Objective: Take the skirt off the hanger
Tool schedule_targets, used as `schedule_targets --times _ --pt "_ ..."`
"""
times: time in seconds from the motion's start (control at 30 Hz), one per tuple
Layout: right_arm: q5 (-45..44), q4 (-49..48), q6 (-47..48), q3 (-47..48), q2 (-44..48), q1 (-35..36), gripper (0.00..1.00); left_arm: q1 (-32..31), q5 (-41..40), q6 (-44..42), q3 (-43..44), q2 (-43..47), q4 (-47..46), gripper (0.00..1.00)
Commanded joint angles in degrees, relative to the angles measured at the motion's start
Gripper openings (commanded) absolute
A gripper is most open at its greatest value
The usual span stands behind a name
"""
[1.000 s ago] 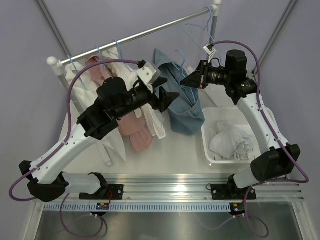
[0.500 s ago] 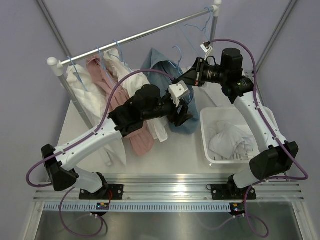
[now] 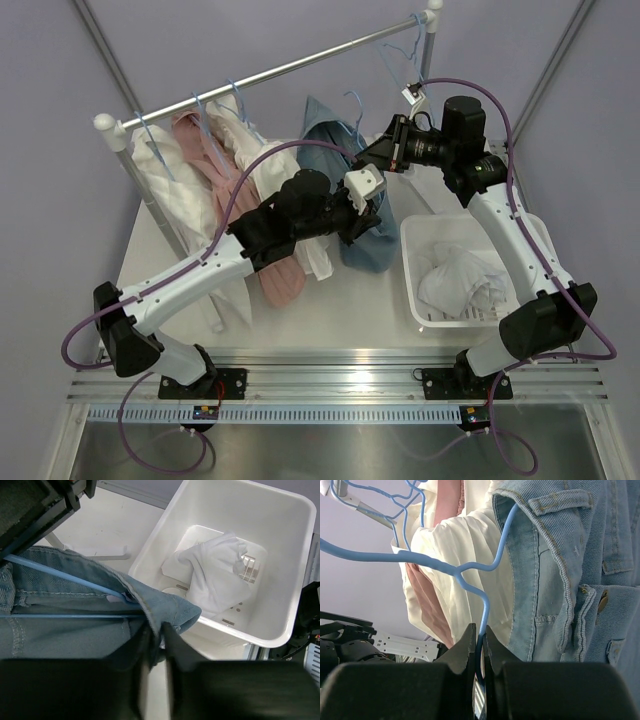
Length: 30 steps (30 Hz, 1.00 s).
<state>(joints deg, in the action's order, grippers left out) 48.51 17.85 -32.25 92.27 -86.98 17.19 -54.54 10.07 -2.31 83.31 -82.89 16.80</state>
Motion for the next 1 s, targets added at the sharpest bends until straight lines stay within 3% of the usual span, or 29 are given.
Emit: schedule_targets --times 0.0,0.07,0.5,0.77,0.97 --pt "-0.4 -7.4 -1.2 3.4 0.8 0.5 0.00 -0.1 0.8 -0.7 0.5 -0.4 -3.0 0.05" --pt "-1.5 -7.6 -2.2 3.6 0.4 0.5 0.00 -0.3 2.8 -0.2 0.5 -0.4 -3.3 0.00" --pt "-17.5 -3.7 -13.3 8.6 -3.8 0.8 0.00 -2.7 6.5 1.0 -0.2 -0.1 -3.1 0.00" --pt "-14.6 -6.2 -13.6 8.5 -3.8 1.0 0.00 -1.9 7.1 -1.6 0.4 -0.3 -0.5 0.00" --pt "-14.8 -4.1 -16.3 9.9 -3.7 1.0 0.00 -0.5 12.0 -6.7 1.1 -1.2 5.8 0.00"
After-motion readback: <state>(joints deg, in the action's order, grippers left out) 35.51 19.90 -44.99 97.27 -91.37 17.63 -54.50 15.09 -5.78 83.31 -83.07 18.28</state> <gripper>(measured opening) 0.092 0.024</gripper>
